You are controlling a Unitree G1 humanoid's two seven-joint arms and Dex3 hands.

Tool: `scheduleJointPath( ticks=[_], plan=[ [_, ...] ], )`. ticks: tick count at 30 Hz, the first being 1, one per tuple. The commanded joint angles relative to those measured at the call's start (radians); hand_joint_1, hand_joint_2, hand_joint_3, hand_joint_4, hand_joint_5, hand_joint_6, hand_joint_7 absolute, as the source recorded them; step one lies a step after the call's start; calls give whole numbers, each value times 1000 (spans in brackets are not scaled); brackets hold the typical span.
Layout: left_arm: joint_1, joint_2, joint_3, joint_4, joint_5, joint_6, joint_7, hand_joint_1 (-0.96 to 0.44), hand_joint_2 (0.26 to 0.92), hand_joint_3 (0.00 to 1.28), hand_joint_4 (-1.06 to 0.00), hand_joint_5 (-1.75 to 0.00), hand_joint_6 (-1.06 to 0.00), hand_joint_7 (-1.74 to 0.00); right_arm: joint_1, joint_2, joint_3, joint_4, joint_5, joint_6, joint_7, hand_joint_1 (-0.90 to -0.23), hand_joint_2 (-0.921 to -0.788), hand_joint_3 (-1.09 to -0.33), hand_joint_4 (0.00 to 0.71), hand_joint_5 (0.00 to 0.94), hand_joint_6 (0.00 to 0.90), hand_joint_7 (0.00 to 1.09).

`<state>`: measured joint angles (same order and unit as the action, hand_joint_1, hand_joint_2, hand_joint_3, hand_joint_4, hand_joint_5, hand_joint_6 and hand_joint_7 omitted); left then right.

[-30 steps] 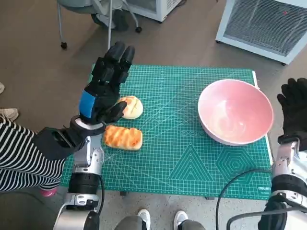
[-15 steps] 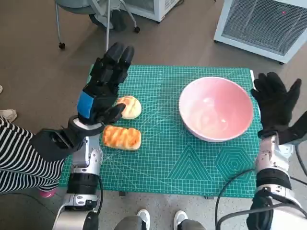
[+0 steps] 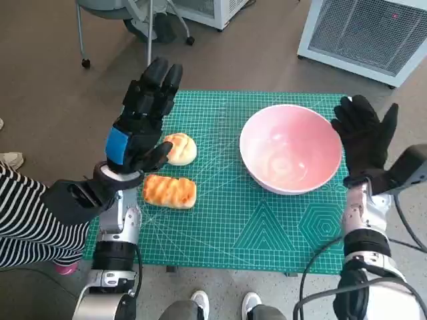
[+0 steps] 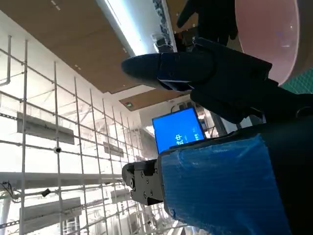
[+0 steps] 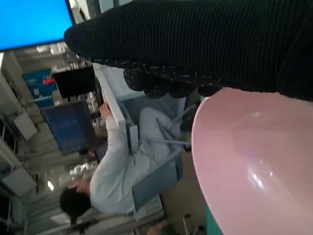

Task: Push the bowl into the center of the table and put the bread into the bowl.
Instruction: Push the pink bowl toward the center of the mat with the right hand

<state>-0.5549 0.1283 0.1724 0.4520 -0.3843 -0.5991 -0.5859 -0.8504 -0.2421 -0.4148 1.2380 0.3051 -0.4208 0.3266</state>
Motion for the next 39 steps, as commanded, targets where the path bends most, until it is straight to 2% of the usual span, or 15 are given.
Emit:
scheduleJointPath(
  ticks=[1,13,26,39],
  plan=[
    [13,7,0,-13,14,-11,4,-742,921,400,-49,0,-4,-288,-2,23,13,20,-18,13,-1,-685,-921,-819,145,4,107,234],
    [14,5,2,-14,19,-5,13,-752,921,399,-47,0,-8,-281,-13,71,10,18,1,20,13,-676,-921,-838,142,1,105,219],
    [13,7,4,-5,16,-9,5,-756,921,397,-39,0,-12,-272,-20,121,24,18,-9,29,20,-654,-921,-857,116,0,82,191],
    [14,7,4,-4,18,-9,7,-752,921,397,-38,0,-18,-262,-30,145,35,22,-8,44,18,-665,-921,-844,106,1,85,174]
  ],
)
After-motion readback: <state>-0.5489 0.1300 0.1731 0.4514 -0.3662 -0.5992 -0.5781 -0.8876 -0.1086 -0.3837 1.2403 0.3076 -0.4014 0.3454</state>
